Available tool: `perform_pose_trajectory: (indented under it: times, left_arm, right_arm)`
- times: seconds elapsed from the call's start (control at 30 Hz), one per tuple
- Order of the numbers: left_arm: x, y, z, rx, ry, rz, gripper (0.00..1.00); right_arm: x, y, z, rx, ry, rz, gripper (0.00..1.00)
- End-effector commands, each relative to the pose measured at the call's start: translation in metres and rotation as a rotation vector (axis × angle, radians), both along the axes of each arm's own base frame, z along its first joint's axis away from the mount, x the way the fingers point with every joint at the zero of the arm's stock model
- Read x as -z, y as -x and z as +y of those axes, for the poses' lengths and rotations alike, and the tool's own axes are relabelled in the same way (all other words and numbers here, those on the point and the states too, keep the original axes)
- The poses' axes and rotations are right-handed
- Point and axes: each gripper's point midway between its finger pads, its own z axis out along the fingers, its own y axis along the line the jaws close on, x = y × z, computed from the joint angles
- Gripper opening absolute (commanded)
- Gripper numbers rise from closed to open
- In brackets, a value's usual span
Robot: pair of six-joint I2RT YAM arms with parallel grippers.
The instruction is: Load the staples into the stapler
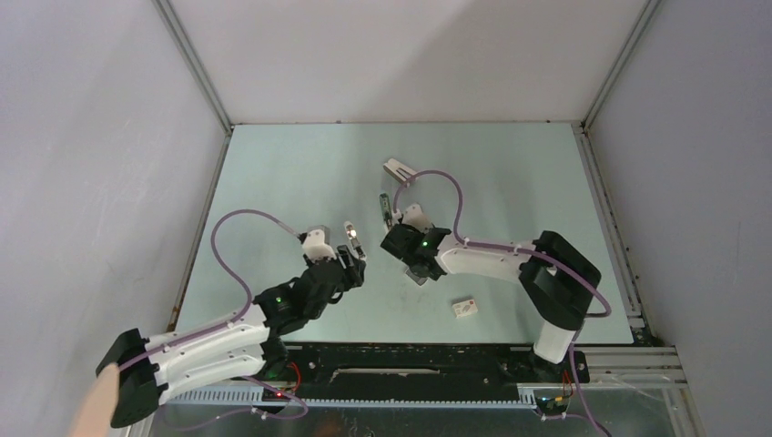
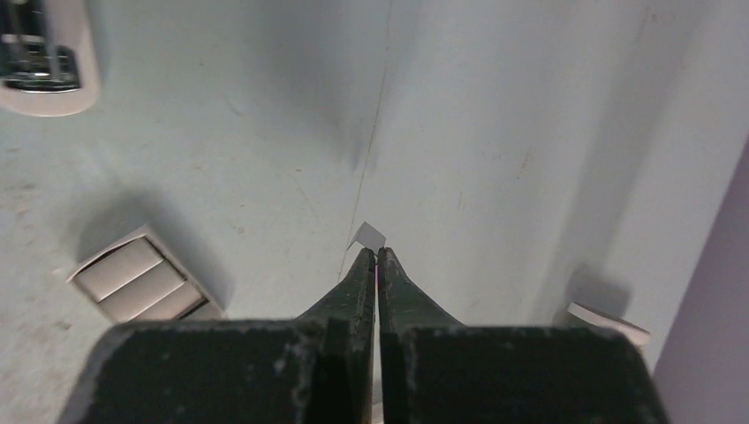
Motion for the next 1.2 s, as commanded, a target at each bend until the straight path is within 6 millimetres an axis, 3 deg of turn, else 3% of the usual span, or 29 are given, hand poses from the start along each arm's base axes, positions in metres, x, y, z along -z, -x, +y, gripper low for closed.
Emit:
perform_pose_trajectory:
  times: [0.0, 0.4, 0.6, 0.73, 0.97, 1.17]
  left_arm:
    - [-0.005, -0.004, 0.017, -0.088, 0.024, -0.034, 0.65]
    - [-0.009, -0.002, 0.037, -0.155, 0.059, -0.079, 0.65]
    - [-0.010, -0.001, 0.039, -0.158, 0.064, -0.080, 0.65]
    - [-0.012, -0.001, 0.039, -0.157, 0.067, -0.085, 0.65]
    - [-0.021, -0.001, 0.041, -0.150, 0.052, -0.101, 0.67]
    - [-0.028, -0.002, 0.039, -0.116, 0.001, -0.105, 0.71]
  right_arm:
    - [-0.008, -0.015, 0.001, 0.080, 0.062, -0.155, 0.00]
    - [0.026, 0.013, 0.018, 0.049, 0.143, -0.176, 0.02]
    - [0.036, 0.030, 0.026, 0.019, 0.136, -0.124, 0.11]
    - [0.031, 0.037, 0.027, 0.010, 0.119, -0.099, 0.16]
    - [-0.005, 0.035, 0.025, 0.014, 0.032, -0.096, 0.25]
    - [-0.003, 0.026, 0.017, 0.080, -0.118, -0.006, 0.34]
